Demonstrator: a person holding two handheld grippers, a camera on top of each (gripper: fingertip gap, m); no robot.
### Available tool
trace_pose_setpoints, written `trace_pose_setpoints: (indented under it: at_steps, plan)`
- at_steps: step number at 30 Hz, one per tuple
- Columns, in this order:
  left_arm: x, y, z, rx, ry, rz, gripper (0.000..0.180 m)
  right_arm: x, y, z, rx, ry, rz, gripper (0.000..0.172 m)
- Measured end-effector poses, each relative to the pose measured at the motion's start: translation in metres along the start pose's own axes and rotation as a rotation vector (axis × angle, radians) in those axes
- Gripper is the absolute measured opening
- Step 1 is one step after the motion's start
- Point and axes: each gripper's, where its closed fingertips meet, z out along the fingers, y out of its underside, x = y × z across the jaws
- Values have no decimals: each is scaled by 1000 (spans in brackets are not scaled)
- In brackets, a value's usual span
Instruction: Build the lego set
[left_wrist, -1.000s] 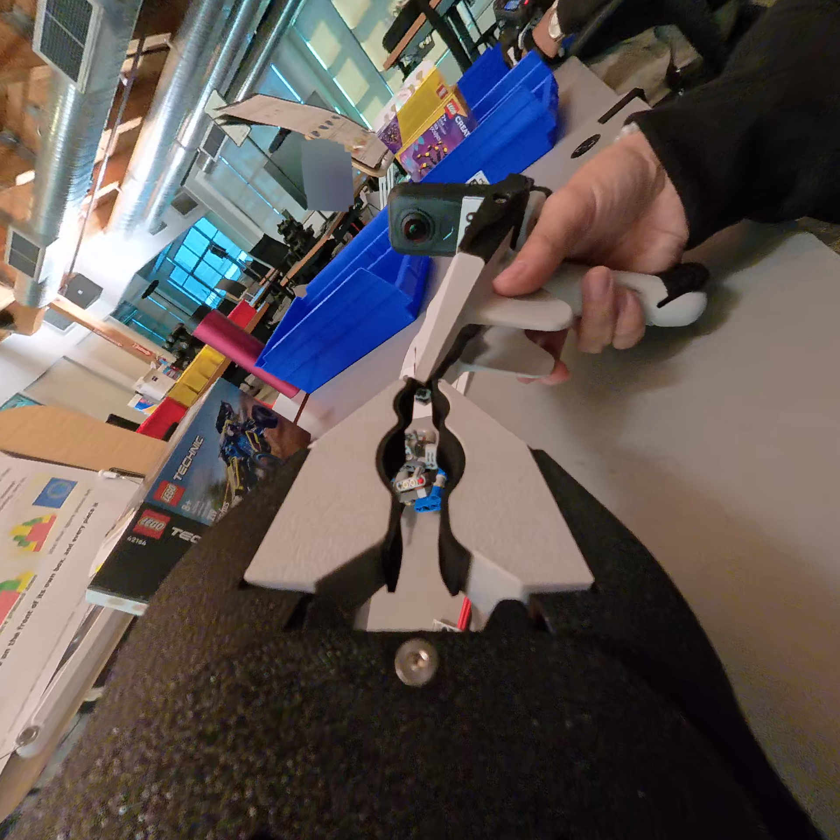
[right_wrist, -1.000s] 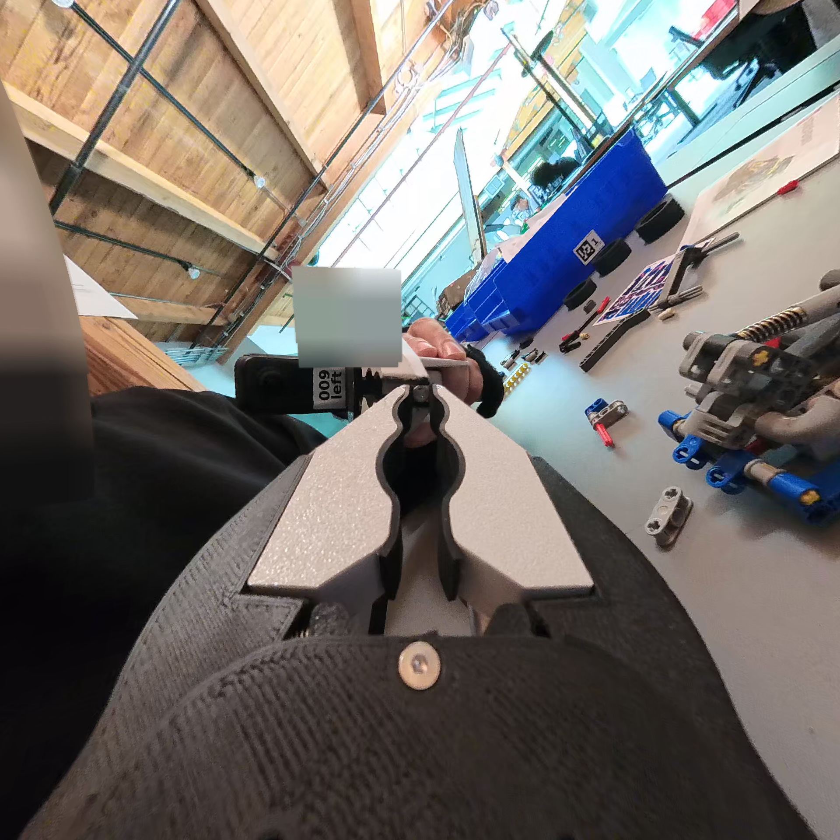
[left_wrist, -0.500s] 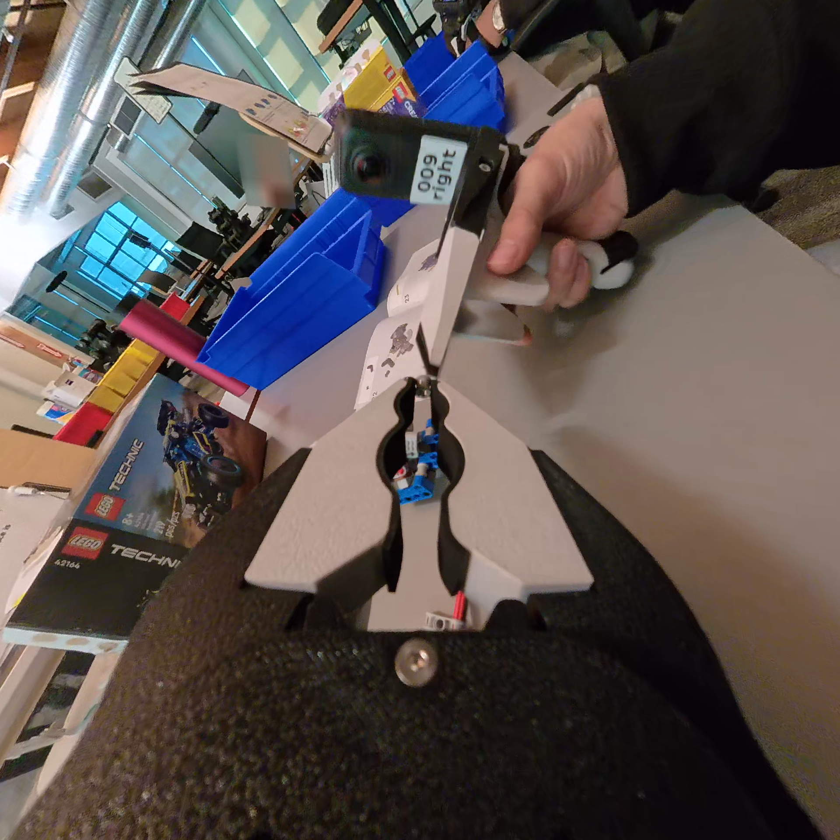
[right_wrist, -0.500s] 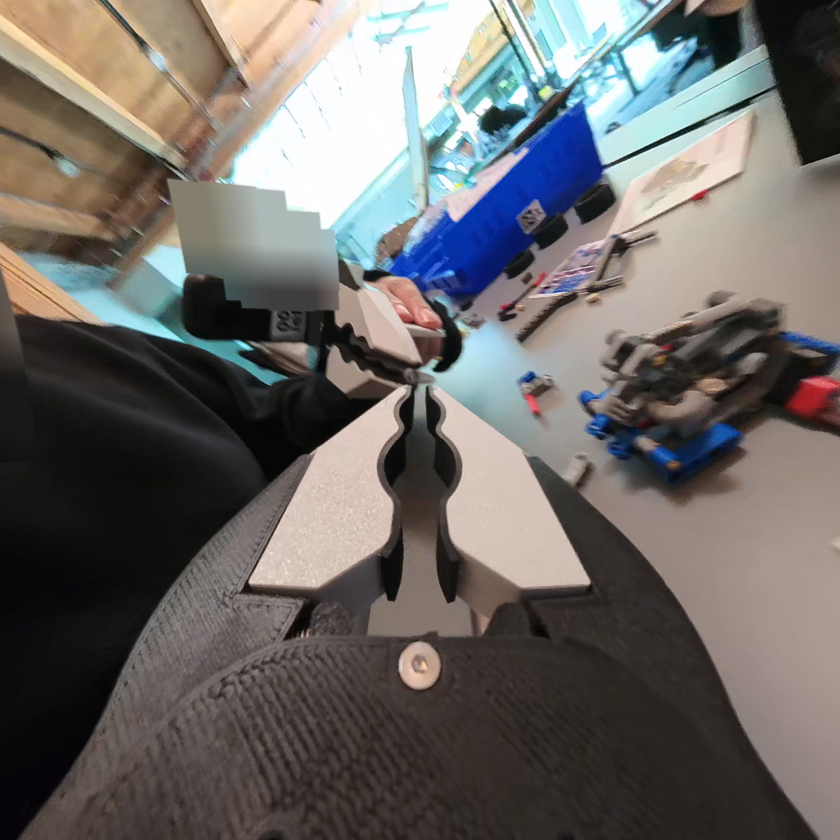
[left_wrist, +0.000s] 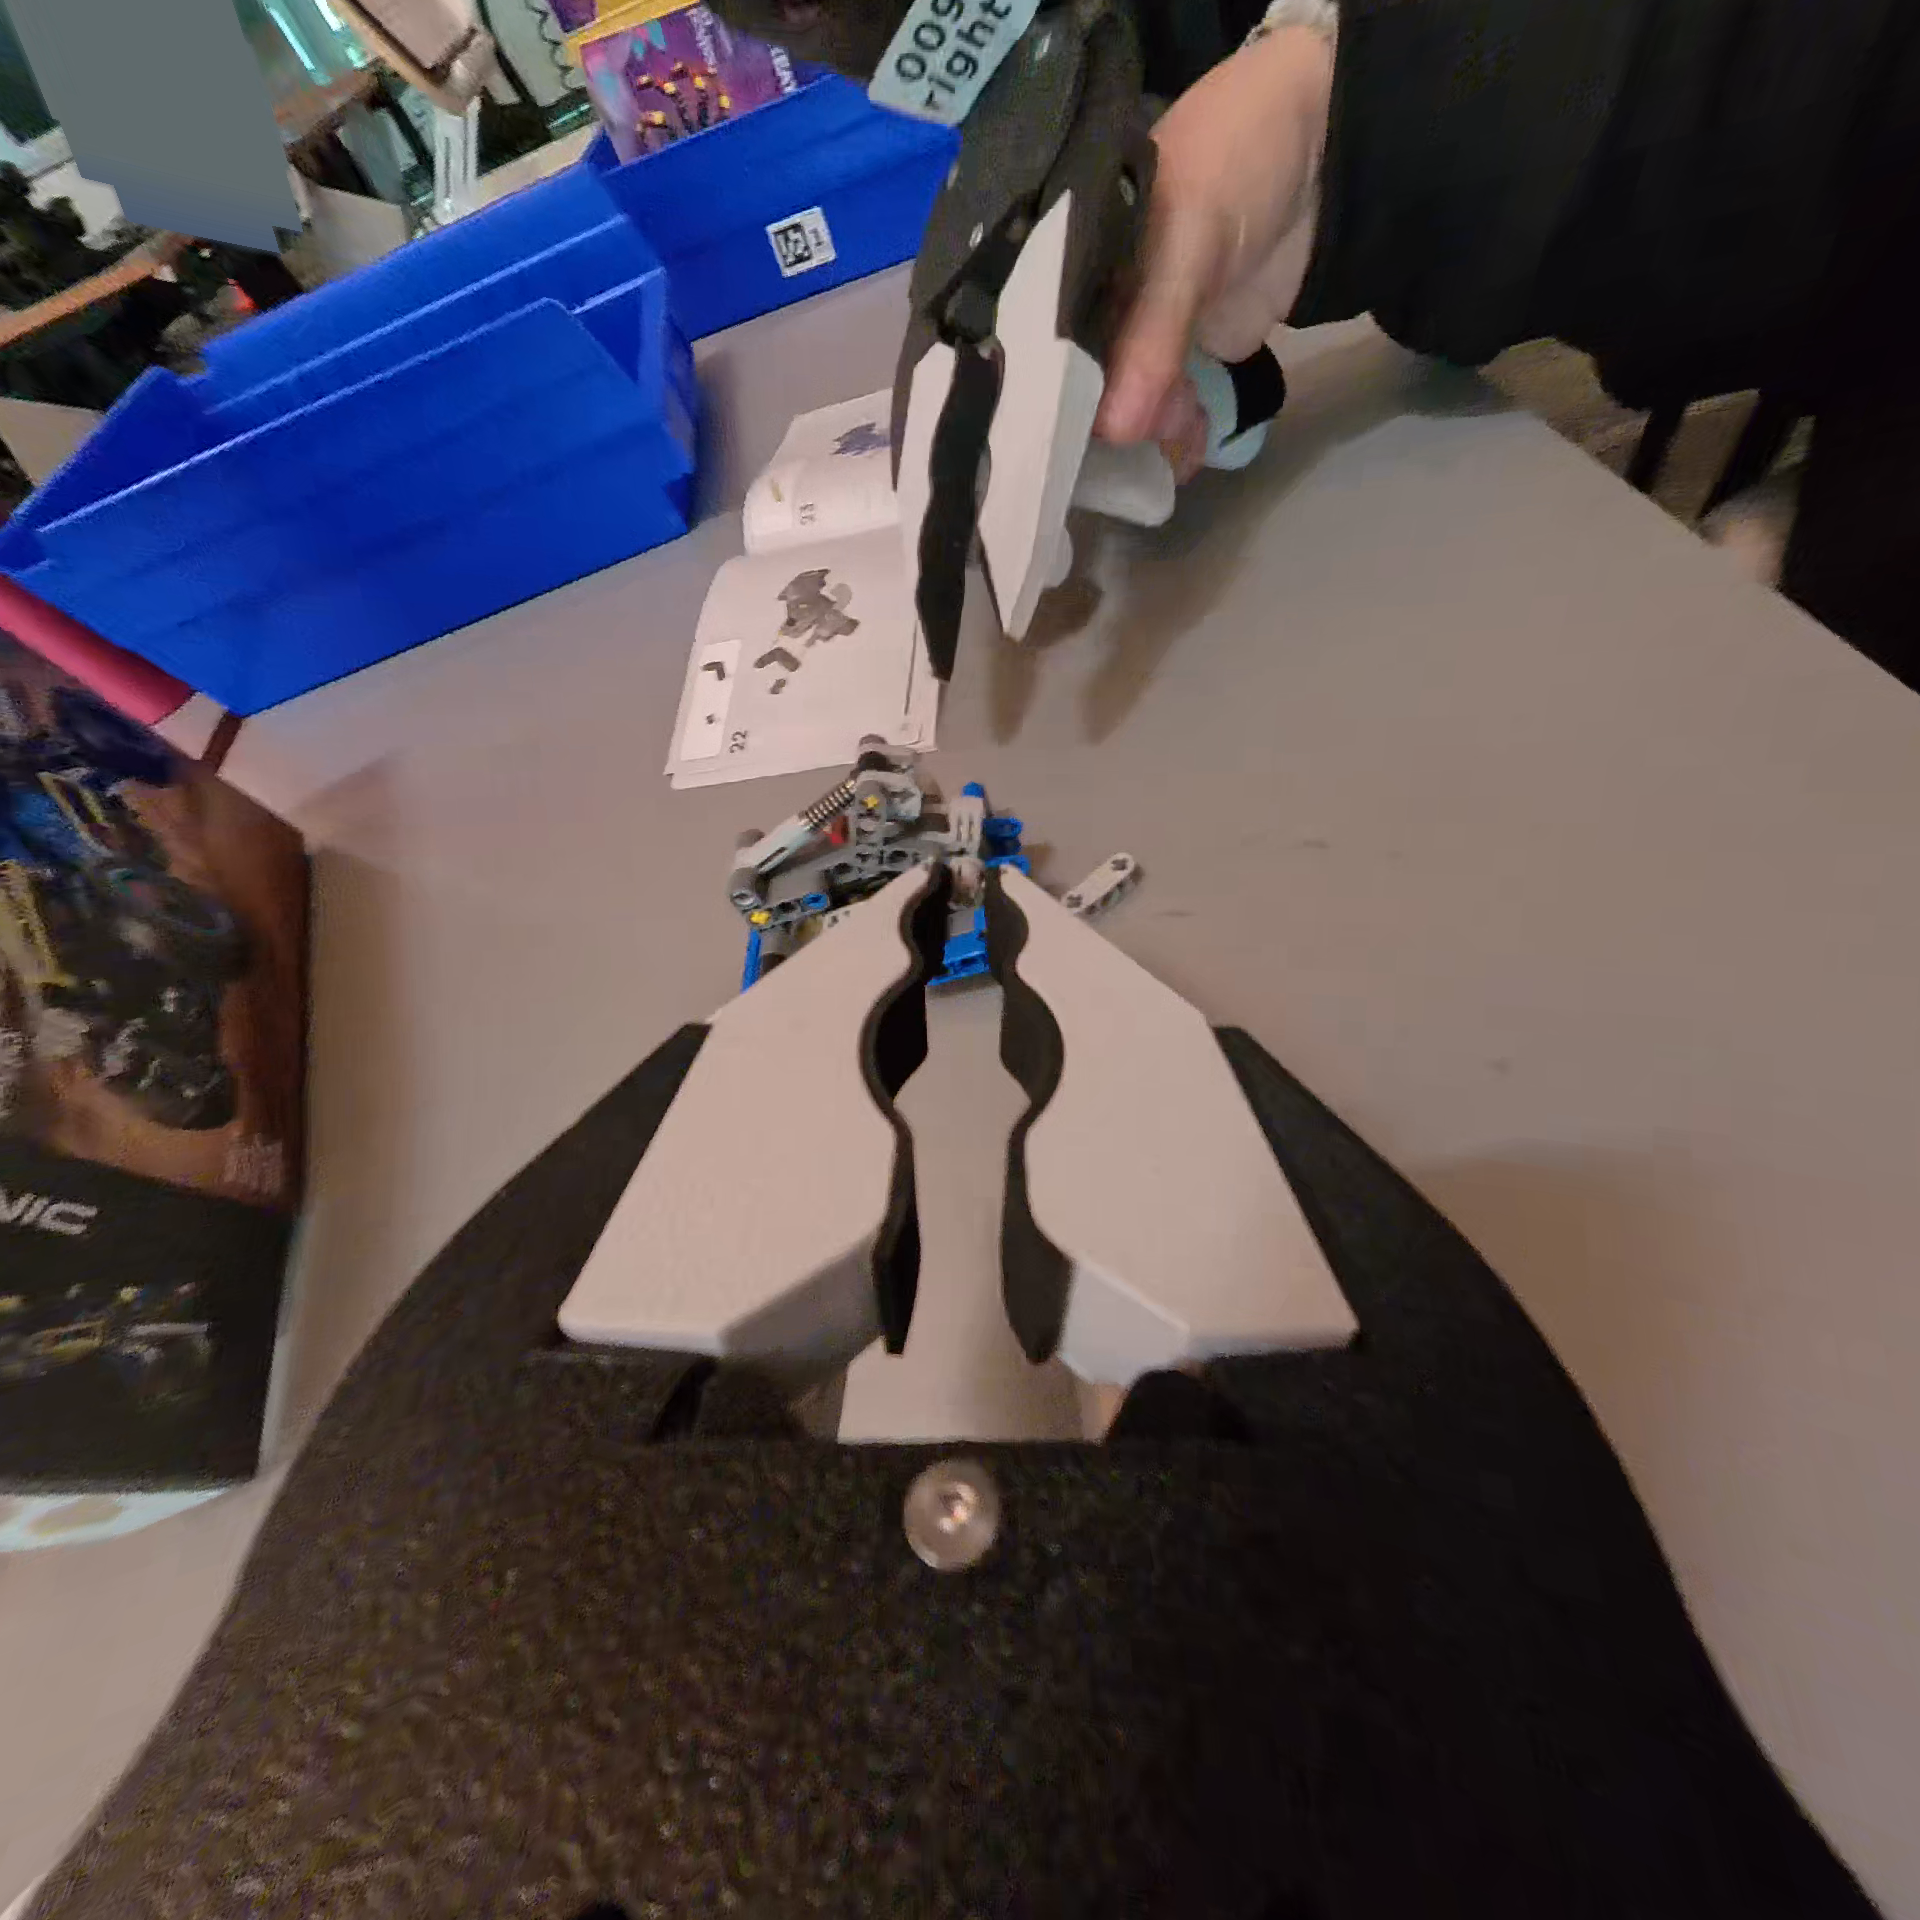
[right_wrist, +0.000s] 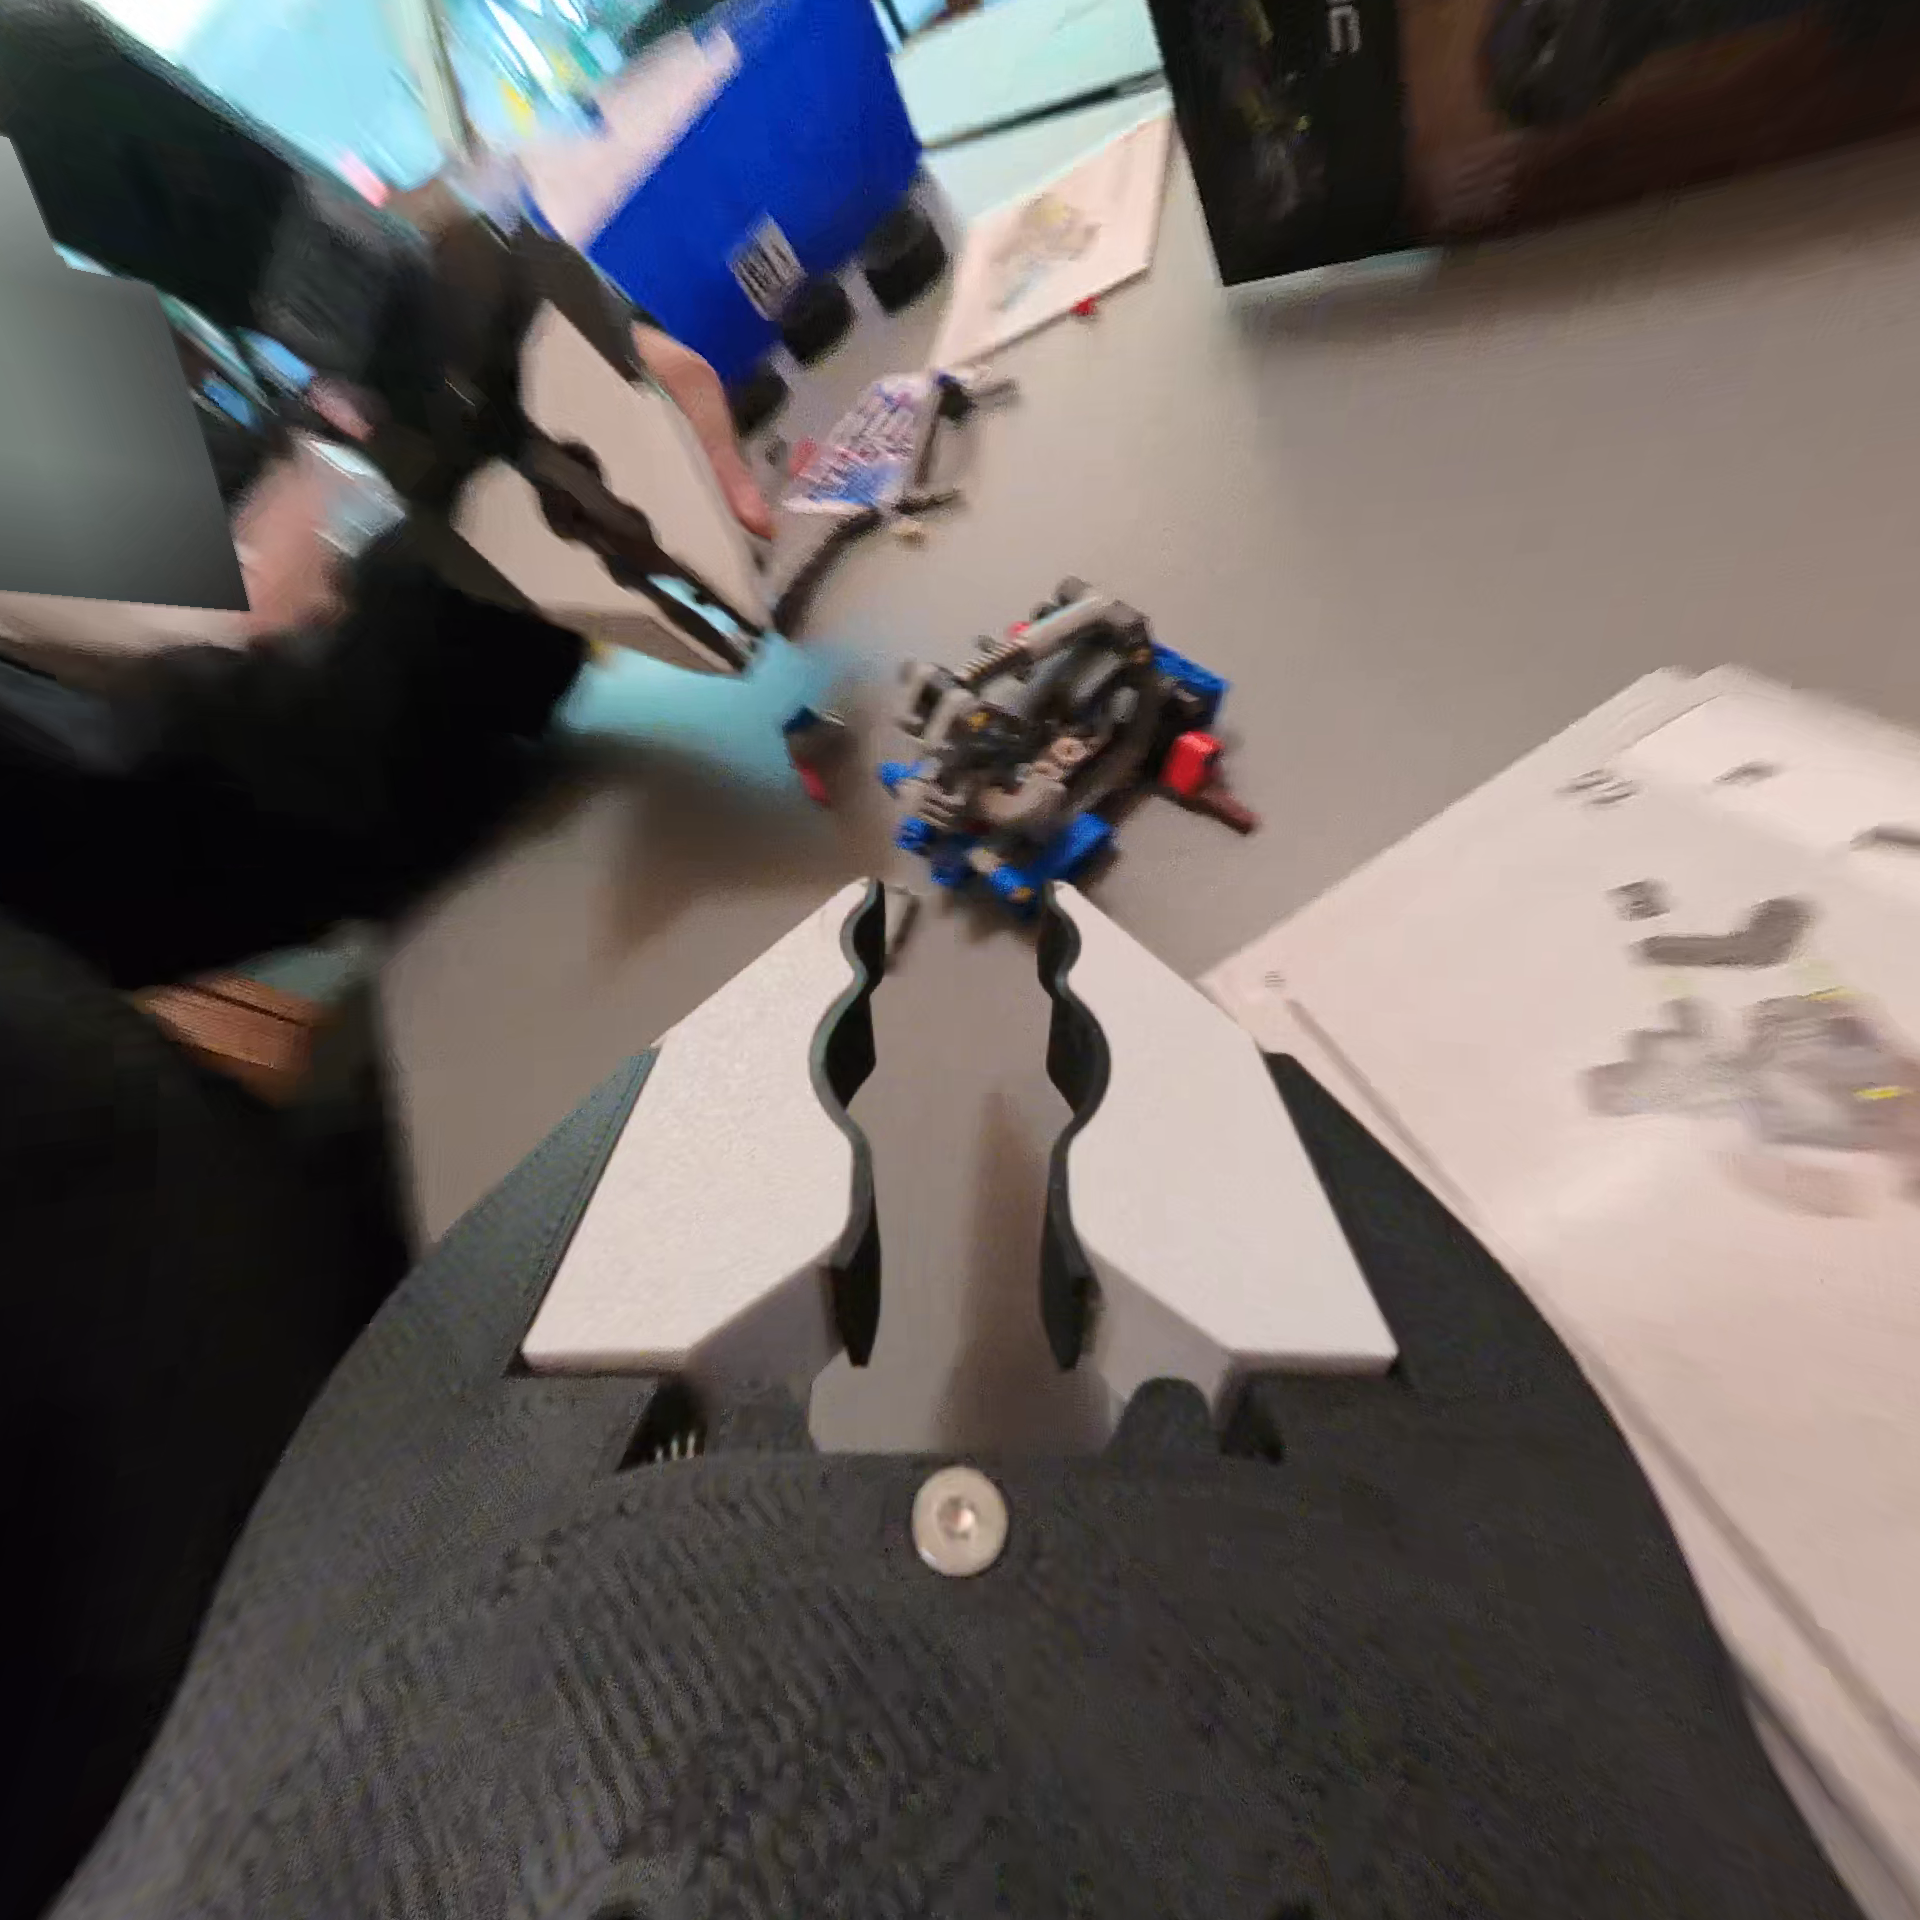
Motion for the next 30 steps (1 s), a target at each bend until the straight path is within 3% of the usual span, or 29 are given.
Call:
trace_pose_setpoints:
  at_steps: [3,9,14,22,30]
  plan:
    - [-1,2,2,10,27,1,3,-4,-2,-7,81,-40,164,28]
    - [-6,7,8,9,31,78,3,3,-8,-6,219,-36,266,39]
    - [-8,9,15,0,15,166,3,8,-12,5,219,-114,385,18]
    - [-7,17,26,4,23,216,3,17,-10,18,163,-131,467,4]
    - [-11,15,28,39,-14,204,3,19,-5,24,84,-174,512,0]
